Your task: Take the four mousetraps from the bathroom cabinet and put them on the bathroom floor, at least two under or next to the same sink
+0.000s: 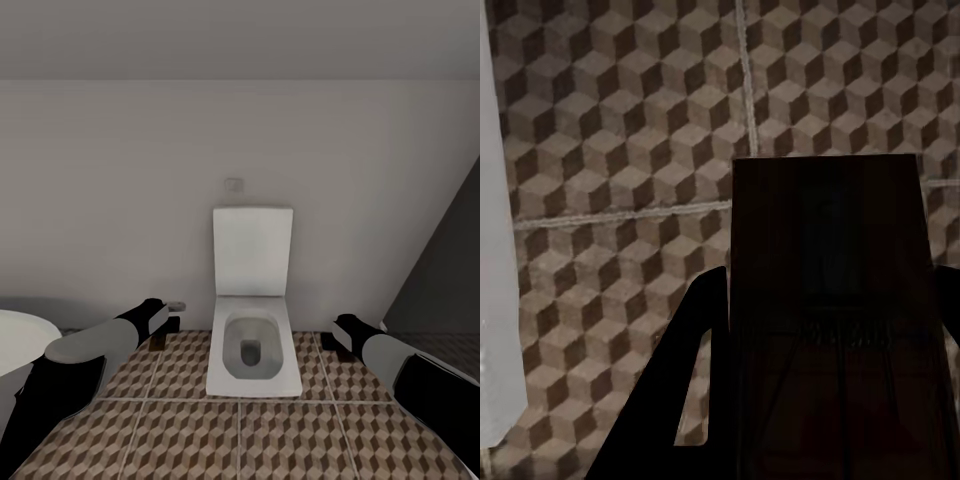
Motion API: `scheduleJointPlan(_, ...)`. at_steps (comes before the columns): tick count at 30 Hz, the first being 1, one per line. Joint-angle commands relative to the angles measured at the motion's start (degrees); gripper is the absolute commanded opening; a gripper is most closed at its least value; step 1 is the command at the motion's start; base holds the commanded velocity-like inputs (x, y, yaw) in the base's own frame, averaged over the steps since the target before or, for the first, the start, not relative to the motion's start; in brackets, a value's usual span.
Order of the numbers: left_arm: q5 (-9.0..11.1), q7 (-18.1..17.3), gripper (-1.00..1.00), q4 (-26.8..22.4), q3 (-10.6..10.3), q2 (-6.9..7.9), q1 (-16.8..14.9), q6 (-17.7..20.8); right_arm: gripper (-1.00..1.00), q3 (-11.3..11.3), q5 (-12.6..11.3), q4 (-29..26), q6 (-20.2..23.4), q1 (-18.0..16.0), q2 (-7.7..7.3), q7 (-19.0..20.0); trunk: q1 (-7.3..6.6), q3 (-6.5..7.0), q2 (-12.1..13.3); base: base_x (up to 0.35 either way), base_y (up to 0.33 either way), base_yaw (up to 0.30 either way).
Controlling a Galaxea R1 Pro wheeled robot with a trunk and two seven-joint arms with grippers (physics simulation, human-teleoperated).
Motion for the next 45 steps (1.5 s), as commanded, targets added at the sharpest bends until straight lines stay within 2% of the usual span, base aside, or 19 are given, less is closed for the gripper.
scheduleJointPlan(1, 0.4, 0.4, -1.00, 0.0, -0.4, -0.01, 0.0, 0.2, -1.00, 0.4, -0.7, 0.0, 0.2, 0.0, -0.04, 0.4, 0.22, -0.23, -0.4, 0.000, 0.000, 0.000)
scheduleJointPlan(12, 0.4, 0.3, -1.00, -0.1, -0.3, -0.71, 0.0, 0.3, -1.00, 0.7, -0.4, -0.1, 0.1, 0.0, -0.51, 1.2, 2.64, -2.21, -4.9, 0.000, 0.000, 0.000)
scheduleJointPlan(17, 0.4, 0.3, -1.00, -0.1, -0.3, -0.75, 0.0, 0.3, -1.00, 0.8, -0.2, 0.0, -2.7, 0.0, -0.39, 1.1, 3.73, -3.11, -6.9, 0.000, 0.000, 0.000)
scheduleJointPlan(23, 0.4, 0.3, -1.00, -0.1, 2.4, -0.71, 0.0, 0.3, -1.00, 0.8, -0.1, 0.0, -3.7, 0.0, -0.49, 1.1, 5.05, -4.18, -9.3, 0.000, 0.000, 0.000)
scheduleJointPlan(27, 0.3, 0.3, -1.00, -0.1, 3.1, -0.71, 0.0, 0.3, -1.00, 0.8, -0.1, 0.0, -3.8, 0.0, -0.49, 1.0, 5.93, -4.90, -10.9, 0.000, 0.000, 0.000)
scheduleJointPlan(45, 0.3, 0.3, -1.00, -0.1, 3.3, -0.76, 0.0, 0.4, -1.00, 0.8, -0.1, 0.0, -4.0, 0.0, -0.36, 0.8, 9.88, -8.13, -18.1, 0.000, 0.000, 0.000)
